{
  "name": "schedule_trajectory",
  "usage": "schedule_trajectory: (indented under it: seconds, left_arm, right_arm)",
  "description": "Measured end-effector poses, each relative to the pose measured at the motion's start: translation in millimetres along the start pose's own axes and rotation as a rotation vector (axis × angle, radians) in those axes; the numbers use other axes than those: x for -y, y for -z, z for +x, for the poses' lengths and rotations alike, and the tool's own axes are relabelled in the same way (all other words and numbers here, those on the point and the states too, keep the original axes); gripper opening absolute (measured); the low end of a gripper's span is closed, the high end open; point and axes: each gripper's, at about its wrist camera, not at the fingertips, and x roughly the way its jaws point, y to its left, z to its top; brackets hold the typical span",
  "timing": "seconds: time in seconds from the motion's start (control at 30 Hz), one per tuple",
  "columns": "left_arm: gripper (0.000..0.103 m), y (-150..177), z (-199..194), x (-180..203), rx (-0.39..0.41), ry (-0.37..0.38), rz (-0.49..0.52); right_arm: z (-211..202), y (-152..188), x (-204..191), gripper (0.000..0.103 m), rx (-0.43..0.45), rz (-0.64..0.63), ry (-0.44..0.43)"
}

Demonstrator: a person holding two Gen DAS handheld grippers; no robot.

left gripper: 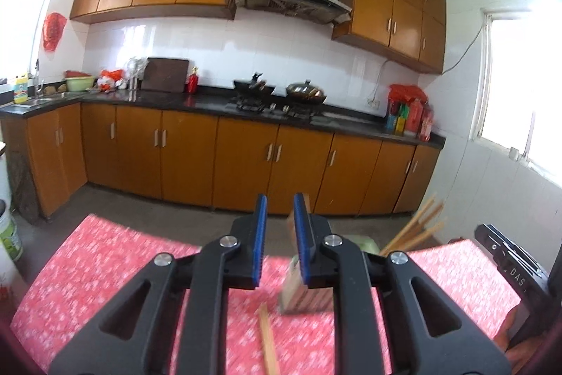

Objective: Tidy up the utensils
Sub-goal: 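Lower the chopsticks into the holder and open both grippers, then lower both grippers and close each on another bamboo chopstick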

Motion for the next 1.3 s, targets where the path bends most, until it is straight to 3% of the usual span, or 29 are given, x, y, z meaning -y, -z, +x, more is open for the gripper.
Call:
schedule_trajectory:
  seconds: [0.1,0.23,0.3,0.43,0.67,0.73,0.97,1.3]
  left_arm:
    - [0.02,33.0,-0.7,-13.9,-0.089,-0.031,0.016]
    - [0.02,84.4,13.3,-33.3,-0.248,-0.06,0.017]
    - [0.02,104.9,17.4,-39.4,-0.31,-0.06,-0.002]
    - [0.02,142.8,19.6,-45.3,-0.402,-0.032,-0.031]
    - [0.02,175.7,24.1,-37.6,-0.489,0.022,-0.034]
    - [0.02,179.7,25.7,-32.4,-0.504,0.035,-0.031]
    - [0.019,198.5,33.8,-19.9,-0.572,0.099,-0.018]
    - [0.017,212.7,43.6,-11.2,-0.619,0.078,0.022]
  right_arm:
    - [11.9,32.2,15.6,0.028,-0.133,0.011,0.018]
    - [45.2,93.4,29.5,0.026,-0.411,0.053,-0.028]
    - [54.7,117.2,26.0,0.022,-0.498,0.038,-0.046]
    - [62.3,151.2,13.3,0.018,-0.591,-0.003,-0.06]
    - [67.8,177.7,9.0,0.016,-0.637,-0.038,-0.039]
    - [68.0,179.7,8.9,0.008,-0.634,-0.056,-0.024]
    - [72.7,171.0,38.5,0.008,-0.595,0.02,0.102]
    - [72.9,172.5,44.0,0.008,-0.582,0.018,0.112]
